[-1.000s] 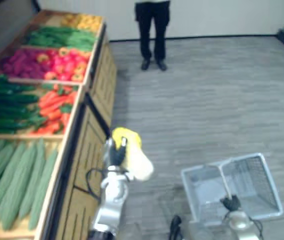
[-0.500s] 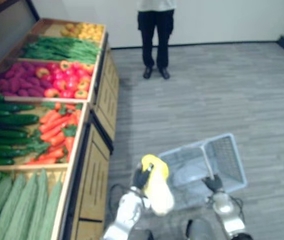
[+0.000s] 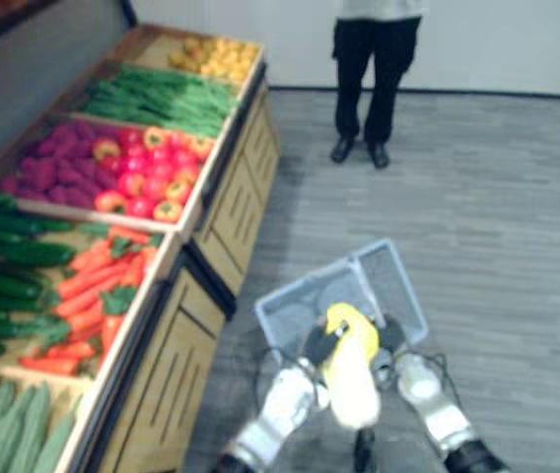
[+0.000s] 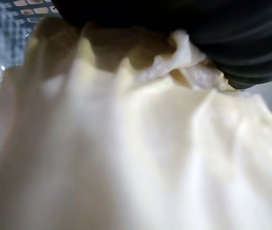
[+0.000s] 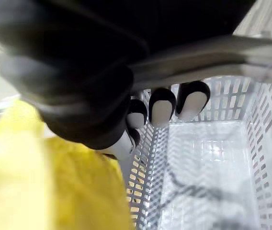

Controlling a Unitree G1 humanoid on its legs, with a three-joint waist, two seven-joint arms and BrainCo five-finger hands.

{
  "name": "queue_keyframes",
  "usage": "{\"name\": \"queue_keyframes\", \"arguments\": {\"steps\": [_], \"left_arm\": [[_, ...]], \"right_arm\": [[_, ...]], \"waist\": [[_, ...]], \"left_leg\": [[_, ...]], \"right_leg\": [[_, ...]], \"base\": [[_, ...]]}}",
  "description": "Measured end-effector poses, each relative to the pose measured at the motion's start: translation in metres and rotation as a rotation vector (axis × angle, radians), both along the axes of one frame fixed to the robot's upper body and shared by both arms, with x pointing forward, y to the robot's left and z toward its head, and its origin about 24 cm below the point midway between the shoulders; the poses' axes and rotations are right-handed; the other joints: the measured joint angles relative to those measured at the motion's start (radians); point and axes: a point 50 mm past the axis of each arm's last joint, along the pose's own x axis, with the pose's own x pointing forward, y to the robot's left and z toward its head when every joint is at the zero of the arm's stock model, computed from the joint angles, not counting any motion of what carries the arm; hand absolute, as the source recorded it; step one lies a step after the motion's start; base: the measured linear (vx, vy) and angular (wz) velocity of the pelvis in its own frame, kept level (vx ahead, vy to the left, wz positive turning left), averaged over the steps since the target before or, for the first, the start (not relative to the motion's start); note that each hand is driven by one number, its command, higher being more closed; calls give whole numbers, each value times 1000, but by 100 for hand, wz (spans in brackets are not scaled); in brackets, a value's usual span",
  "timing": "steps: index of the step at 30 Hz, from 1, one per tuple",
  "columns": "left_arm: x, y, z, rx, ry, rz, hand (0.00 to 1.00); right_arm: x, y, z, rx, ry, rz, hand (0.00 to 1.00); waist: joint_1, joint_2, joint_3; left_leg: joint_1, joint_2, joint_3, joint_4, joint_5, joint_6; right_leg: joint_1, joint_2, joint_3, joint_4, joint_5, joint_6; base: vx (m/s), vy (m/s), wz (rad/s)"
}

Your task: Pick vegetable in the basket

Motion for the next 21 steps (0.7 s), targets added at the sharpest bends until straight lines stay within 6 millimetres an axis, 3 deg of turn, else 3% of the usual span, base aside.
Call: {"name": "queue_keyframes", "arguments": {"steps": [3,4,5,6,7,9,10,11,12,14,15,16,18,20,21], "left_arm": [[21,10,8,65,-64,63,0],[33,16,13,105,-92,105,0],[40,18,16,130,-109,132,0],[44,15,18,144,-121,133,0],[46,12,21,147,-130,128,0],[50,9,26,186,-171,128,0],[50,10,25,199,-173,135,0],[50,15,19,232,-147,155,0],[49,16,15,245,-133,157,0],[41,22,0,305,-92,156,0],[38,23,-3,315,-86,154,0],[33,24,-7,334,-75,150,0],[27,29,-12,334,-58,163,0],[21,30,-17,331,-38,166,0],[19,28,-18,325,-31,164,0]], "right_arm": [[2,2,13,69,-51,6,100],[-1,1,20,116,-75,11,100],[-7,-3,23,141,-87,12,100],[-14,-10,24,159,-91,-4,100],[-18,-14,24,169,-89,-17,100],[-28,-25,23,186,-80,-45,100],[-30,-26,22,184,-78,-46,100],[-33,-28,20,178,-64,-37,100],[-34,-27,19,178,-56,-30,100],[-43,-27,10,177,-5,-24,100],[-46,-27,8,180,8,-26,100],[-51,-26,4,188,35,-22,100],[-52,-24,2,202,46,-13,100],[-56,-25,-1,218,62,-31,100],[-58,-28,-4,228,74,-56,100]], "waist": [[-1,-4,3],[-3,-3,2],[-12,-5,3],[-22,2,-1],[-28,9,-7],[-45,-40,-11],[-41,-47,-13],[-42,-55,-10],[-42,-56,-10],[-44,-75,-11],[-46,-83,-11],[-56,-87,-14],[-73,-88,-16],[-72,-94,-23],[-74,-93,-23]], "left_leg": [[-68,-4,90,-175,-12,27],[-86,-3,176,-306,-8,30],[-84,1,303,-416,38,44],[-81,12,420,-482,134,76],[-71,15,496,-496,137,126],[-41,-31,643,-536,87,207],[-35,-50,642,-551,68,232],[-2,-107,630,-621,30,252],[18,-132,625,-657,27,252],[126,-232,591,-775,28,251],[152,-252,570,-793,27,251],[186,-272,524,-815,26,251],[210,-275,468,-831,28,248],[219,-279,391,-843,36,235],[217,-279,327,-843,42,225]], "right_leg": [[34,-14,-2,-70,2,7],[40,-29,-12,-81,-1,23],[57,-47,-39,-81,-16,47],[78,-52,-69,-78,-35,72],[91,-58,-88,-70,-54,86],[90,-119,-156,-9,-116,124],[87,-131,-164,6,-129,132],[84,-162,-172,61,-148,148],[76,-179,-171,106,-150,151],[-5,-285,-148,441,-133,160],[-37,-311,-119,546,-105,156],[-103,-324,-46,700,-122,139],[-172,-296,21,763,-139,113],[-245,-262,89,684,-152,96],[-266,-220,157,572,-153,93]], "base": [[276,-2,-15],[261,112,19],[348,171,52],[325,174,73],[373,221,106],[355,241,106],[370,276,69],[291,233,41],[335,287,56],[266,197,60],[273,92,84],[224,25,84],[267,-24,107],[266,-121,121],[232,-187,156]]}}
